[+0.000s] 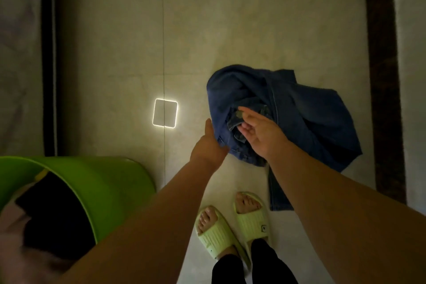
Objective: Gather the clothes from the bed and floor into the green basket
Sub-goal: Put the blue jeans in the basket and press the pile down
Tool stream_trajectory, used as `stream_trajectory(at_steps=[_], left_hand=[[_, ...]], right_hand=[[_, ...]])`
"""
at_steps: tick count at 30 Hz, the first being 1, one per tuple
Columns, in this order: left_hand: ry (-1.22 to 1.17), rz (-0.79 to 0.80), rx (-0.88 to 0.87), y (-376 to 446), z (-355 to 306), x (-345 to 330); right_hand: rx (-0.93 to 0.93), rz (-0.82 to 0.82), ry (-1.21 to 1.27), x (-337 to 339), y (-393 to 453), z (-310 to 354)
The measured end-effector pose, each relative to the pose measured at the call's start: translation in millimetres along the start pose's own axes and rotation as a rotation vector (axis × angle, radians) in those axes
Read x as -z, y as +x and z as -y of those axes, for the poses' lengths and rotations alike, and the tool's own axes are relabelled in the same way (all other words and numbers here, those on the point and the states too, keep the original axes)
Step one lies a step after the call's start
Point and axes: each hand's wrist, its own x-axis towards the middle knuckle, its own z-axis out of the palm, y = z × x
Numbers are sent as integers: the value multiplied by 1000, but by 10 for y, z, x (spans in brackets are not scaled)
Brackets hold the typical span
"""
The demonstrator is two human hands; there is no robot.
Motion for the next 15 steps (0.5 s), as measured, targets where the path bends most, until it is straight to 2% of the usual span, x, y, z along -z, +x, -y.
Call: stream_trajectory(at_steps=[5, 8, 11, 13, 15], left_hand=[[103, -59, -137, -199, -376, 550], [135, -203, -173, -448, -579, 927], [34, -281, -163, -774, -750, 1361], [-143, -298, -107, -969, -837, 1602], [-314, -362, -89, -1144, -942, 1819]], right_hand=[[-51, 275, -95, -476, -550, 397], [-68, 377, -181, -761, -855, 661], [-30, 430, -293, -1102, -1200, 930], [16, 460, -318, -1347, -1411, 1054], [62, 369, -407, -1534, -1528, 1076]])
